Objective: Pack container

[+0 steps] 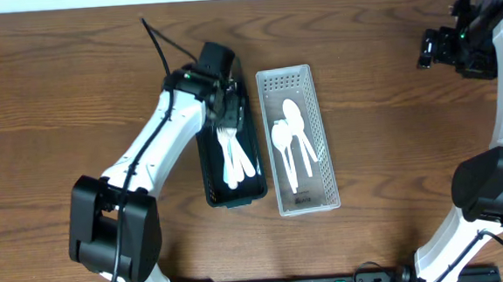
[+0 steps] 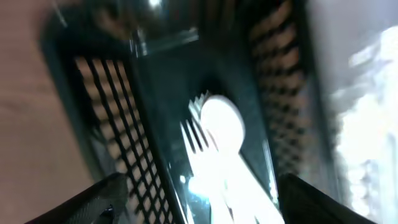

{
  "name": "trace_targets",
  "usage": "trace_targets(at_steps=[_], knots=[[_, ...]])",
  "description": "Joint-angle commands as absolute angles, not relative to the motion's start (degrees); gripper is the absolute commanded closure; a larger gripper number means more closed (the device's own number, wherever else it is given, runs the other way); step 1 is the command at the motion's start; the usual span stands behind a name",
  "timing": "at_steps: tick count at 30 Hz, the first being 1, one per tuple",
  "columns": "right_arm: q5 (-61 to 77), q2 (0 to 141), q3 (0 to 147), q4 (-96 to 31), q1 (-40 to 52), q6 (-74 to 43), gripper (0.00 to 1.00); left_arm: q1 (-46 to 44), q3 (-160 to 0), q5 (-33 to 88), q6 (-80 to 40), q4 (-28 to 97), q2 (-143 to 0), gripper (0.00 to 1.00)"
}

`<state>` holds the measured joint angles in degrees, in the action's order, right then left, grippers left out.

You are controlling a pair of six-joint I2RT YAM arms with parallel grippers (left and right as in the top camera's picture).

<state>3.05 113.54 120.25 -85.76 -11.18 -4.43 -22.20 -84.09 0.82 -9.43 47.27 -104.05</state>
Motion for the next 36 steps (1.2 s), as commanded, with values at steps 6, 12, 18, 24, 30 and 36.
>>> trace_targets(at_steps=[6, 12, 18, 24, 30, 36], knots=[[3.9, 113.5, 120.3, -74.8, 0.0, -5.6, 0.04, -20.1, -94.2, -13.3, -6.0, 47.1, -95.9, 0.02], [-1.8, 113.5, 120.2, -50.9, 7.3, -7.7, 0.01, -10.9, -94.2, -16.1, -6.2, 35.5, -96.1, 0.02], [-7.7, 113.6, 120.2, -32.5, 10.6, -7.6, 0.01, -3.1, -94.2, -13.6, -5.7, 24.9, -98.4, 0.02], [-7.7, 113.5, 120.2, -35.3, 9.8, -5.1, 0.01, -2.0, -94.0, -8.1, -3.4, 26.1, -98.0, 0.02], [-7.7, 109.9, 116.1, -37.7, 7.2, -5.0, 0.01, -2.6, -92.1, -5.4, -3.4, 26.2, -96.1, 0.02], [-7.7, 97.7, 100.9, -30.5, 2.9, -5.1, 0.01, -2.6, -82.2, -5.1, -3.4, 20.7, -87.4, 0.02]])
